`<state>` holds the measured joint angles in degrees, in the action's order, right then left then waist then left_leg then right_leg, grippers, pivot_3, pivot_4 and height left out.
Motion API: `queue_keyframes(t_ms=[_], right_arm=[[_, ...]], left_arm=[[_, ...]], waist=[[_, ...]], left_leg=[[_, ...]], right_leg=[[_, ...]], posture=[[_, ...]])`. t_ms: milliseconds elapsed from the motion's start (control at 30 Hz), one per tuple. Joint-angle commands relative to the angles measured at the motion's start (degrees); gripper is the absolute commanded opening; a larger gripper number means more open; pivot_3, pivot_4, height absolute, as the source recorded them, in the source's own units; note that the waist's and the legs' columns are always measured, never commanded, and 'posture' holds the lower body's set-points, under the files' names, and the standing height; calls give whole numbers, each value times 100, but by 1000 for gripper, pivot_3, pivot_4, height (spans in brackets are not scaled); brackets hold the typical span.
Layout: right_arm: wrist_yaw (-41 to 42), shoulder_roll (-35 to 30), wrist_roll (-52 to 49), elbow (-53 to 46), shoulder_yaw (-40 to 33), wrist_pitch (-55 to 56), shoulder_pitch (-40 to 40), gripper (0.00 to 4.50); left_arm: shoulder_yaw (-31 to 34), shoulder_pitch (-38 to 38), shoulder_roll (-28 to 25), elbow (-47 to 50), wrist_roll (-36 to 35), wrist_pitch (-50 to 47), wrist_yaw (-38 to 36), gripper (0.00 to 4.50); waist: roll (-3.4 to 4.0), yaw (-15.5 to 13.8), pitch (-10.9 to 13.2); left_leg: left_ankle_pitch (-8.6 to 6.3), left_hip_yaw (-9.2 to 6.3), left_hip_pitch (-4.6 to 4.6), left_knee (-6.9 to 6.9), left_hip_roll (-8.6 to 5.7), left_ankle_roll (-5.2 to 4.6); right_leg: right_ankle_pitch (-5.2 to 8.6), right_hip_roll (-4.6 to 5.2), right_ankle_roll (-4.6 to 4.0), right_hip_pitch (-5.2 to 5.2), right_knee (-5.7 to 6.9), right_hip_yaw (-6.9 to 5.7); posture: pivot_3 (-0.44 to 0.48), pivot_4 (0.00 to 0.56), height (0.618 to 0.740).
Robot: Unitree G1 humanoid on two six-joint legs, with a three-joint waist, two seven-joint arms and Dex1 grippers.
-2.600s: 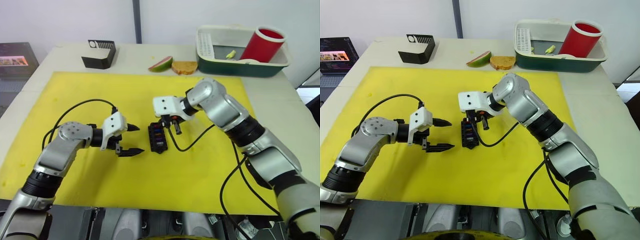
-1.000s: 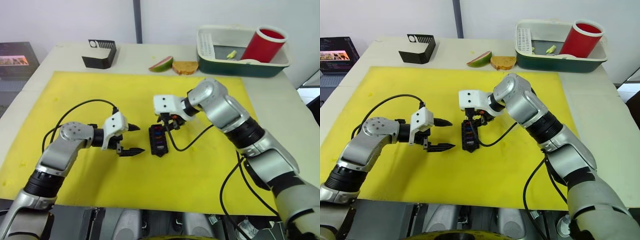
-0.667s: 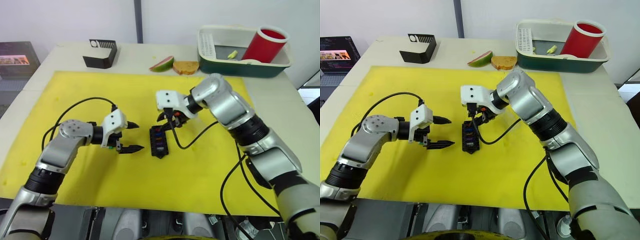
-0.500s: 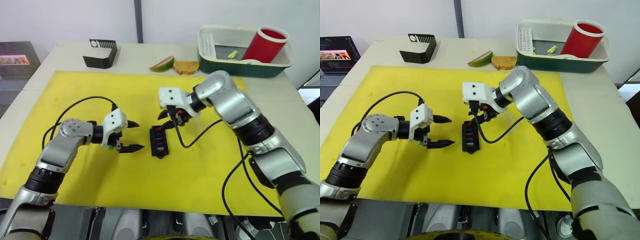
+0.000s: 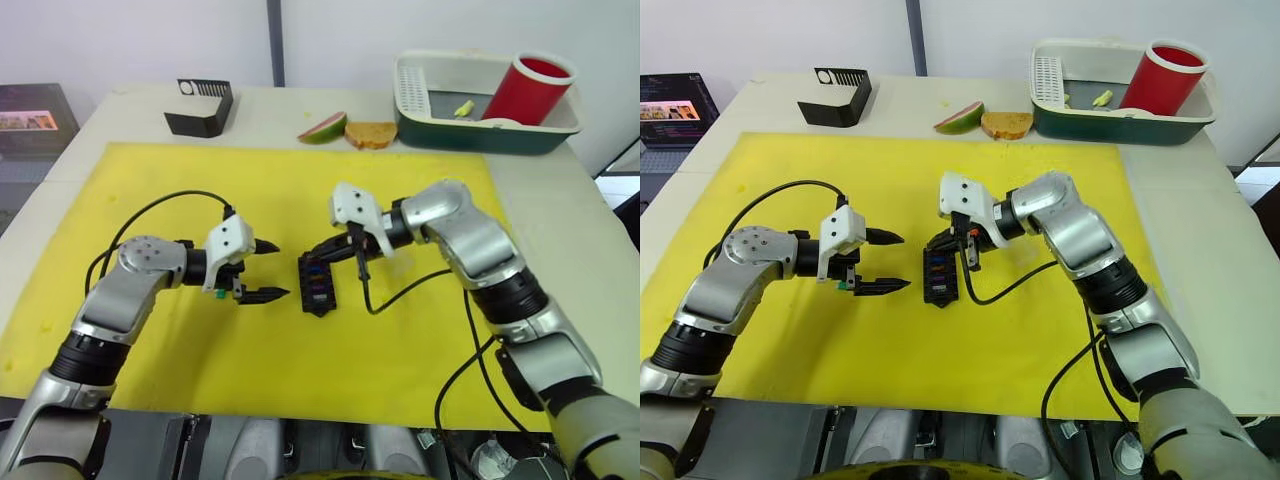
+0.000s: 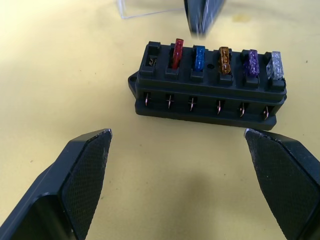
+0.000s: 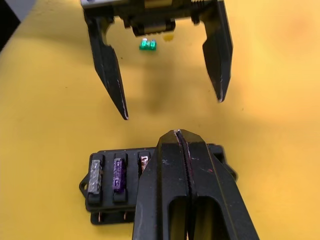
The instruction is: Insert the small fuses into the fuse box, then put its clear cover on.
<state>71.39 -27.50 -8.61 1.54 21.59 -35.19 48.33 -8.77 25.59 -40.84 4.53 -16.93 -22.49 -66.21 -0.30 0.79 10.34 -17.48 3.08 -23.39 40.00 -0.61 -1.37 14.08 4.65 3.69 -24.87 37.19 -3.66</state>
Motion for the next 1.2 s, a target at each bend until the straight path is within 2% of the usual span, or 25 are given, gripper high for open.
queue_keyframes(t_ms=[33, 700, 1067, 1200], right_arm=[[-50, -52, -1, -2, -55, 153, 28, 13], [-56, -152, 401, 626, 376, 540, -116, 13], [-115, -191, 717, 878, 756, 32, 88, 13], [-43, -177, 512, 686, 608, -11, 87, 13]], left_arm=[[91, 132, 8, 60, -74, -4, -21, 4500], [57, 127, 54, 82, -23, 6, -2, 4500], [30, 130, 73, 99, 4, 15, 11, 4500], [40, 125, 89, 123, -13, 2, 14, 4500]], waist=[[0, -1, 0], [-1, -5, -1], [-2, -16, -2], [-3, -16, -3]], left_leg=[[0, 0, 0, 0, 0, 0], [-6, 0, 6, 2, 0, -12], [-8, -2, 17, 3, 0, -14], [-8, -3, 18, 3, 0, -15]], right_leg=[[0, 0, 0, 0, 0, 0], [0, -7, 1, 9, 0, -2], [0, -6, 1, 23, 0, -3], [0, -5, 1, 24, -1, -3]], posture=[[0, 150, 740], [0, 150, 740], [0, 150, 740], [0, 150, 740]])
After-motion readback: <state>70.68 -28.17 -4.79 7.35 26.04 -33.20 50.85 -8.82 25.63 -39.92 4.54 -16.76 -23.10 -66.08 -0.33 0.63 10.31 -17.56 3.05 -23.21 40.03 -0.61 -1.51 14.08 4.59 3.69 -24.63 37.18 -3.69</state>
